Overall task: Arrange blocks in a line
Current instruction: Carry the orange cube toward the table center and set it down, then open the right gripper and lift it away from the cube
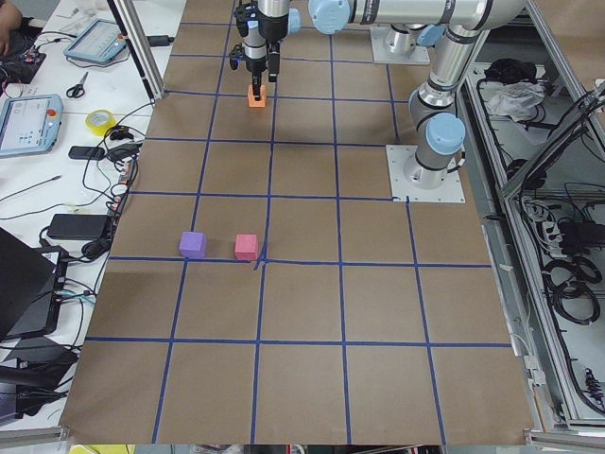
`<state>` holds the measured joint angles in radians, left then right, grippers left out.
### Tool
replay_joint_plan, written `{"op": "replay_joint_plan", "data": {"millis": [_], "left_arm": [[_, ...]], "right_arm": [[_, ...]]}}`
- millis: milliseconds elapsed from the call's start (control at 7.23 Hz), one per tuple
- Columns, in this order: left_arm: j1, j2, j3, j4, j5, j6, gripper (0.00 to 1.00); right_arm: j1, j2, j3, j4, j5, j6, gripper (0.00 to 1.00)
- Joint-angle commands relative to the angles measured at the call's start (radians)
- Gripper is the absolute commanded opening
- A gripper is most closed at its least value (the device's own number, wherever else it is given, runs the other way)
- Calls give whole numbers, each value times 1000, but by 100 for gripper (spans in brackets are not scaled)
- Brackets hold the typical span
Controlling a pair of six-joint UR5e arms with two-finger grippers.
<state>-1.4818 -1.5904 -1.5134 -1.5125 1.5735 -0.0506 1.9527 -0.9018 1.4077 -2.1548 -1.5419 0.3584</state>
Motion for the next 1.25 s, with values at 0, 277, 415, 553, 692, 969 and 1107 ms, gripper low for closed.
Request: {"op": "replay_joint_plan", "data": {"millis": [0,277,415,553,692,969,1107], "left_arm": [[0,1,-1,0,0,0,100],[0,1,-1,0,0,0,100],[0,1,-1,0,0,0,100],[0,0,-1,0,0,0,100],[0,0,-1,0,0,0,100],[6,-16,13,0,-12,-8,100],[2,-67,12,82,-15,-52,100]], "right_arm": [[-35,-75,-12,18,3,-15,100],[-154,-251,-1,276,0,-181,100],[-245,-349,-1,391,2,-270,100],[-311,-446,-7,515,-4,-371,100],[-343,-536,-1,626,-12,-422,100],[-347,-642,10,700,-14,-420,100],[-353,-638,10,691,-11,-424,100]]}}
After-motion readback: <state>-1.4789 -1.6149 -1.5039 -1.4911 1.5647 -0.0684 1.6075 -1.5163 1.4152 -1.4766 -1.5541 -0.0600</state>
